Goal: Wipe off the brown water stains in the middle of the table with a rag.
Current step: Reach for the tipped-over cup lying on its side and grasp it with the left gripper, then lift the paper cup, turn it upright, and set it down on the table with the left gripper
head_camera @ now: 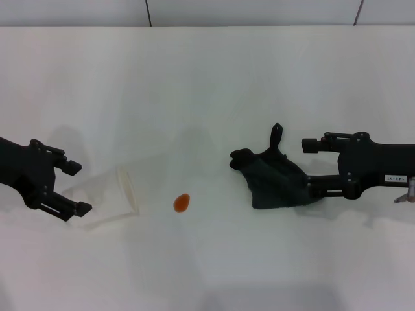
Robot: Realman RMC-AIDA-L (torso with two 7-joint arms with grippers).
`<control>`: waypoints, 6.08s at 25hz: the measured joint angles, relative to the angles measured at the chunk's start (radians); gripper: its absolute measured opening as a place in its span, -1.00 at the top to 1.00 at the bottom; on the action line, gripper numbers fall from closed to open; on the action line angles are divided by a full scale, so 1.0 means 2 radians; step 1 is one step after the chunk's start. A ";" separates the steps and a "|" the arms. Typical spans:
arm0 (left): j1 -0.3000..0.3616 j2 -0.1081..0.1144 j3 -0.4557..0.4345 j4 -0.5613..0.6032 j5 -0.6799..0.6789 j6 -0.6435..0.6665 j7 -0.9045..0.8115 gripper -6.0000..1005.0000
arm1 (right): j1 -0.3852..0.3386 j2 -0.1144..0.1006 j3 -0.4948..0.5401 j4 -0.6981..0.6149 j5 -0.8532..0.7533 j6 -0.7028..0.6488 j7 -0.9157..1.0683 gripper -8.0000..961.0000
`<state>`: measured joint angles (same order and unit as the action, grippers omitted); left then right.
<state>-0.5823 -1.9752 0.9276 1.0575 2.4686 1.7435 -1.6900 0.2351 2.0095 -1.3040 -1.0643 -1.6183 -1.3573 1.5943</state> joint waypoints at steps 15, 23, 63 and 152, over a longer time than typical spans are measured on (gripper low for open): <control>-0.011 -0.003 0.012 -0.019 0.002 -0.014 0.019 -0.72 | 0.001 0.000 0.000 0.001 0.006 0.004 0.001 -0.65; -0.013 -0.004 0.026 -0.020 0.011 -0.019 0.015 -0.72 | 0.001 0.000 0.001 0.001 0.006 0.006 0.001 -0.65; -0.035 -0.023 0.028 -0.053 0.044 -0.054 0.037 -0.70 | 0.000 0.000 -0.002 0.001 0.013 0.013 0.001 -0.65; 0.038 -0.053 -0.022 -0.244 -0.373 -0.313 0.353 -0.15 | 0.001 -0.001 -0.003 0.023 0.008 0.018 -0.003 -0.64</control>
<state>-0.5055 -2.0804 0.8832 0.5690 1.7224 1.1178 -0.9850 0.2372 2.0079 -1.3095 -1.0178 -1.6026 -1.3223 1.5876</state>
